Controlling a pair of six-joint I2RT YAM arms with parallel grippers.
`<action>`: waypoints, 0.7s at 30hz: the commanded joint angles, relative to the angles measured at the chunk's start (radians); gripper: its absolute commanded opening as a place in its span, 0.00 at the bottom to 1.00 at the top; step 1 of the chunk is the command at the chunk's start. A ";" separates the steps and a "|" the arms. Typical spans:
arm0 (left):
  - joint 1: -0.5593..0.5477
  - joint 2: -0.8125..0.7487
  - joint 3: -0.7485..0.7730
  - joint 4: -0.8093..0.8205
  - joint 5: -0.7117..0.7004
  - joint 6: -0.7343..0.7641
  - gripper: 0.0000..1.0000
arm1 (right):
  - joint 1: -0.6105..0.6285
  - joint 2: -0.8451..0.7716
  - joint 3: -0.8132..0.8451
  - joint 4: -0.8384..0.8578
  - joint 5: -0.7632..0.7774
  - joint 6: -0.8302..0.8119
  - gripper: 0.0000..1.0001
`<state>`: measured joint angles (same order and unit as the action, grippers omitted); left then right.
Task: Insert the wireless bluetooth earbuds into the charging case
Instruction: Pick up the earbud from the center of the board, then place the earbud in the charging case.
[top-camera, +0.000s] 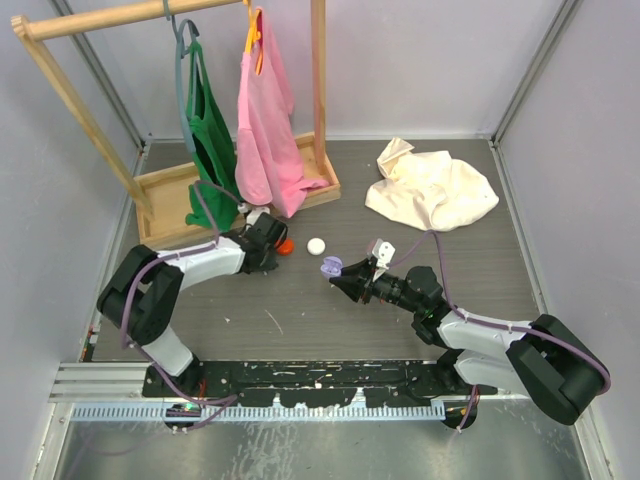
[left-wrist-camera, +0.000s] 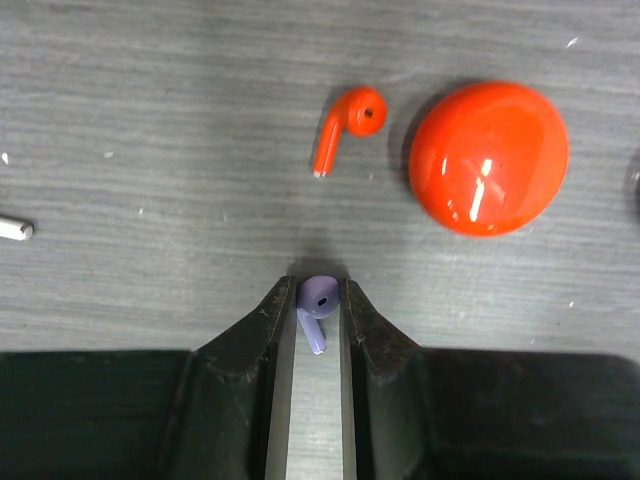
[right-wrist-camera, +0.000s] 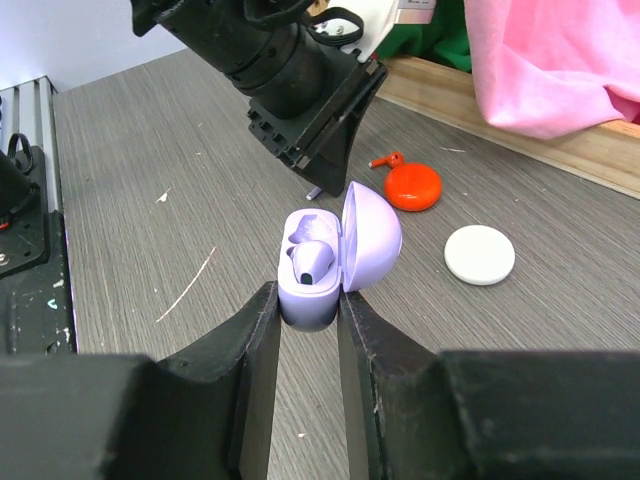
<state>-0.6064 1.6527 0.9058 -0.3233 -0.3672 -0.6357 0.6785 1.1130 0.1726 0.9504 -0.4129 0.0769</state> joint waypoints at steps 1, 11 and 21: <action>-0.001 -0.082 -0.045 0.010 0.038 0.005 0.12 | -0.003 -0.002 0.035 0.073 -0.006 -0.019 0.01; -0.054 -0.278 -0.149 0.151 0.041 0.067 0.11 | -0.002 -0.015 0.036 0.086 -0.039 -0.015 0.01; -0.156 -0.548 -0.269 0.407 0.080 0.198 0.10 | -0.002 -0.073 0.033 0.096 -0.020 -0.013 0.01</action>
<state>-0.7223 1.1973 0.6651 -0.1070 -0.3019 -0.5224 0.6785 1.0760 0.1726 0.9661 -0.4385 0.0757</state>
